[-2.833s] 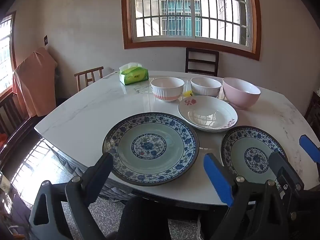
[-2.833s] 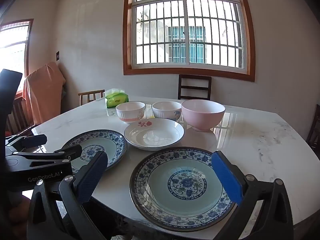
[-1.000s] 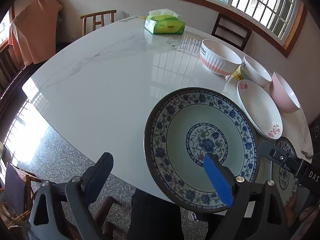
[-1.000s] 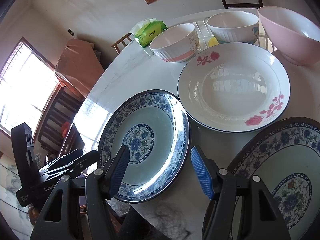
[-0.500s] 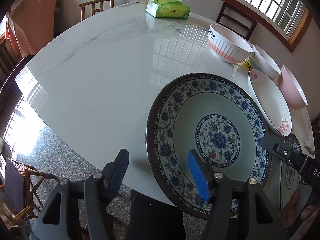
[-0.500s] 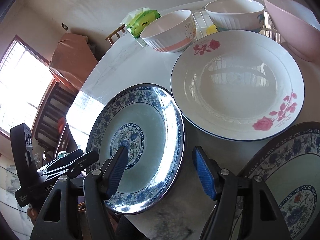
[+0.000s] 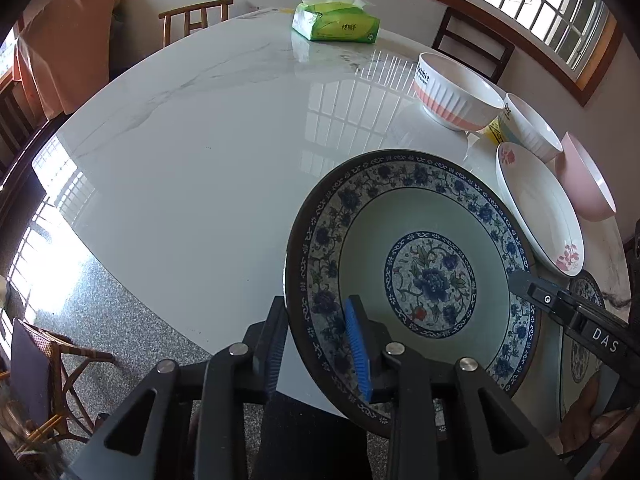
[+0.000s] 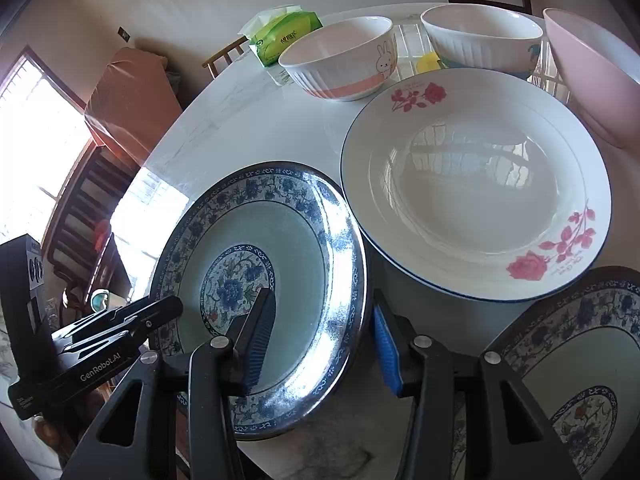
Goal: Organize plates and bowls
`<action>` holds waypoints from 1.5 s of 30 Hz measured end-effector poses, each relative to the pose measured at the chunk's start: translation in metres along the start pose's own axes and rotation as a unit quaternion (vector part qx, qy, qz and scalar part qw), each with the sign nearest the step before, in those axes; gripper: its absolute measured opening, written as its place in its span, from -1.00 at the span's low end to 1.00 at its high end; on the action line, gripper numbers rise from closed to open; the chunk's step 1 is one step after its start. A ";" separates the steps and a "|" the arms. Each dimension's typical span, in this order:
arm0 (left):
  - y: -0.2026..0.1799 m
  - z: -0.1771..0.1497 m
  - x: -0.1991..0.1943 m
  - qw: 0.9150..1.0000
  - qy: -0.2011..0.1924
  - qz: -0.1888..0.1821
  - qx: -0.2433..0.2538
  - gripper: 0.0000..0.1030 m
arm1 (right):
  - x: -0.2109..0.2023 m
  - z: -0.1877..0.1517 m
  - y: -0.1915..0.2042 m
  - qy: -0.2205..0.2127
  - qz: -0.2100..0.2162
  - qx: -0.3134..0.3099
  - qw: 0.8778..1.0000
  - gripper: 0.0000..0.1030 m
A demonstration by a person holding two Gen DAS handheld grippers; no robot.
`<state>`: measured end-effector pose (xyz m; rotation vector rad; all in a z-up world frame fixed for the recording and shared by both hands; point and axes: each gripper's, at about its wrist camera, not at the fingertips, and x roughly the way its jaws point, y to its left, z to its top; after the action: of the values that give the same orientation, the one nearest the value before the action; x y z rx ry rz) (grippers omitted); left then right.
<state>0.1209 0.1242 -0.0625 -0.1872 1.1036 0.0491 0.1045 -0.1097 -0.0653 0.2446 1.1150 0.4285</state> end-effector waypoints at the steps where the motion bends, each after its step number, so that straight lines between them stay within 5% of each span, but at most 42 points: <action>1: 0.000 0.000 0.000 1.000 -0.003 0.004 0.000 -0.44 | 0.000 0.000 -0.002 -0.002 -0.007 0.000 1.000 -0.35; 5: 0.001 0.002 0.000 1.000 -0.008 0.012 -0.001 -0.47 | 0.000 0.002 -0.006 -0.001 -0.015 0.002 1.000 -0.64; 14: 0.019 0.010 -0.002 0.999 -0.025 0.034 -0.019 -0.63 | 0.001 0.007 0.006 -0.002 -0.029 -0.018 0.999 -0.63; 45: 0.078 0.056 0.009 0.995 -0.061 0.056 -0.061 -0.64 | 0.041 0.041 0.056 -0.009 -0.021 -0.045 0.999 -0.64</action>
<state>0.1639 0.2105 -0.0564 -0.2285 0.9886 0.2251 0.1451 -0.0401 -0.0585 0.1454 1.0790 0.4374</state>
